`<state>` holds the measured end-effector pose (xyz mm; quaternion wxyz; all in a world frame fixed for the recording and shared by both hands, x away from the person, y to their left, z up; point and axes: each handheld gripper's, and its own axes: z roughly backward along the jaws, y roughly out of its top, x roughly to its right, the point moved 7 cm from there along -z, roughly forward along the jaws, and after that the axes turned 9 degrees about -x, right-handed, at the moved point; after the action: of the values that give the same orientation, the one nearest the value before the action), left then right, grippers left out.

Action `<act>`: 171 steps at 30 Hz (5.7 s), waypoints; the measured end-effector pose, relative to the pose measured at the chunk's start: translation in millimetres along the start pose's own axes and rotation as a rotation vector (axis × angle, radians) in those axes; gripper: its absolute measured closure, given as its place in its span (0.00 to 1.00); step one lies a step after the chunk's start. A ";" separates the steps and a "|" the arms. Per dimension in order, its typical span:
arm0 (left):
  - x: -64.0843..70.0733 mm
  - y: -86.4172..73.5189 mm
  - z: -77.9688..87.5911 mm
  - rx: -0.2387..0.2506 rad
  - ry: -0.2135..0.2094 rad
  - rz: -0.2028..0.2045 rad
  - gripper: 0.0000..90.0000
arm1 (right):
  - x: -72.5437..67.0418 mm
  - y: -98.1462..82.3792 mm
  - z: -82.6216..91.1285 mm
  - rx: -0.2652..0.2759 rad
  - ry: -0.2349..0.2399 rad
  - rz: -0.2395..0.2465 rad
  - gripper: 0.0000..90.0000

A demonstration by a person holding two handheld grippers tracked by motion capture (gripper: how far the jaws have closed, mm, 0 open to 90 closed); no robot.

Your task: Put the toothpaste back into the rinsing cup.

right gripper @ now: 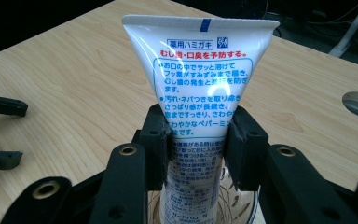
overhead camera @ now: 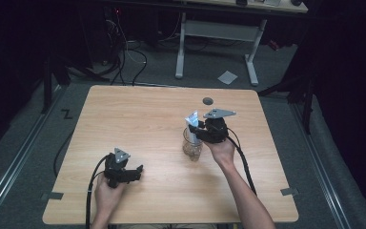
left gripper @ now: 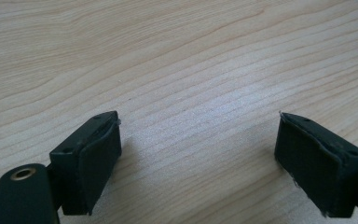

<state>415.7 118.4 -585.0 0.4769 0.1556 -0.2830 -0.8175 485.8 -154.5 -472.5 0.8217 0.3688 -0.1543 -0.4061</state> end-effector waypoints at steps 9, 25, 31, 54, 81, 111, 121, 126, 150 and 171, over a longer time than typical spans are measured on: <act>0.0 0.0 0.0 0.000 0.000 0.000 0.16 | -0.8 -5.3 0.0 -0.010 -0.001 0.004 0.70; 0.0 0.0 0.0 0.000 0.000 0.000 0.16 | 1.9 -19.5 -2.1 -0.032 -0.002 -0.011 0.66; 0.0 0.0 0.0 0.000 0.000 0.000 0.16 | 2.5 -20.5 0.0 -0.020 -0.002 -0.012 0.65; 0.0 0.0 0.0 0.000 0.000 0.000 0.16 | 5.3 -27.0 15.9 -0.007 0.001 -0.024 0.46; 0.0 0.0 0.0 0.000 0.000 -0.001 0.16 | 12.1 -29.8 46.0 0.064 -0.008 -0.049 0.43; 0.0 0.0 0.0 0.000 0.000 0.000 0.16 | 37.0 -43.9 81.9 0.137 -0.052 -0.124 0.44; 0.0 0.0 0.0 0.000 0.000 0.000 0.16 | 44.0 -54.2 90.0 0.144 -0.066 -0.143 0.44; 0.0 0.0 0.0 0.000 0.000 0.000 0.16 | 48.0 -60.0 91.8 0.145 -0.080 -0.151 0.43; 0.0 0.0 0.0 -0.001 -0.001 0.000 0.16 | 62.8 -91.4 95.9 0.156 -0.108 -0.213 0.42; 0.0 0.0 0.0 0.000 0.000 0.000 0.16 | 61.3 -115.0 85.9 0.108 -0.111 -0.234 0.41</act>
<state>415.7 118.4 -585.0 0.4769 0.1558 -0.2829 -0.8175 412.9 -289.4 -501.0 0.7379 0.4051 -0.1770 -0.5100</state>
